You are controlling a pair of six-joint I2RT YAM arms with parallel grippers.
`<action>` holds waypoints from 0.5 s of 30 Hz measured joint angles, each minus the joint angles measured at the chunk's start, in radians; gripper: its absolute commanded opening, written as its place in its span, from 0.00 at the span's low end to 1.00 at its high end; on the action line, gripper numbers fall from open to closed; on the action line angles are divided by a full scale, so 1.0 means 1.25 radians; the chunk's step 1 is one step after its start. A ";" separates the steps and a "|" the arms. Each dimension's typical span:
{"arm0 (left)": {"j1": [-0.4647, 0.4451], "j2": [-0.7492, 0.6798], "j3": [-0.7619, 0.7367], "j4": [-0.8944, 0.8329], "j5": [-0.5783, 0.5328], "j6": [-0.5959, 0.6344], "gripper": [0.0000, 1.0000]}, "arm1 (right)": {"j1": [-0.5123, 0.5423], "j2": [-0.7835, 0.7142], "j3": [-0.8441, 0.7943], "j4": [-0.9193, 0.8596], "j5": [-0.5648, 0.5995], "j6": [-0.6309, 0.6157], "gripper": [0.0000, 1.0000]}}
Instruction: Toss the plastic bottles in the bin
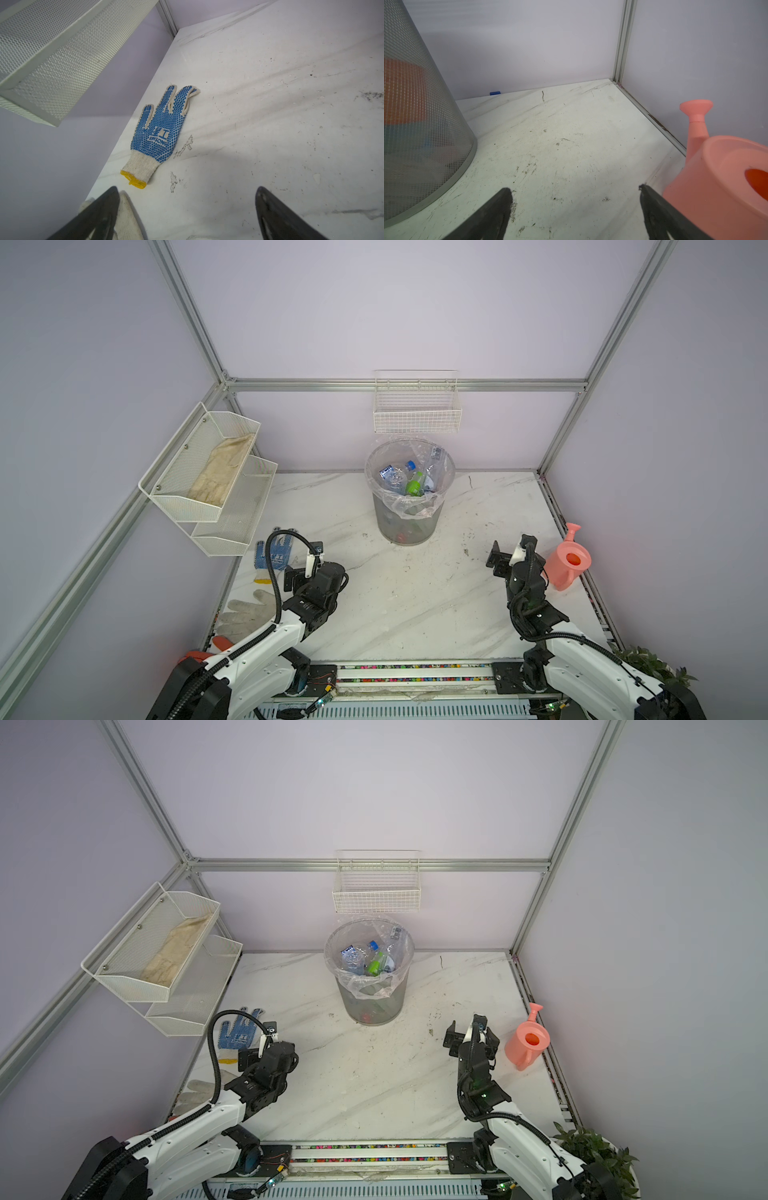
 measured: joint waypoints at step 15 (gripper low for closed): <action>0.048 0.019 0.000 0.087 0.014 0.007 1.00 | -0.006 0.103 0.001 0.130 0.022 -0.023 0.97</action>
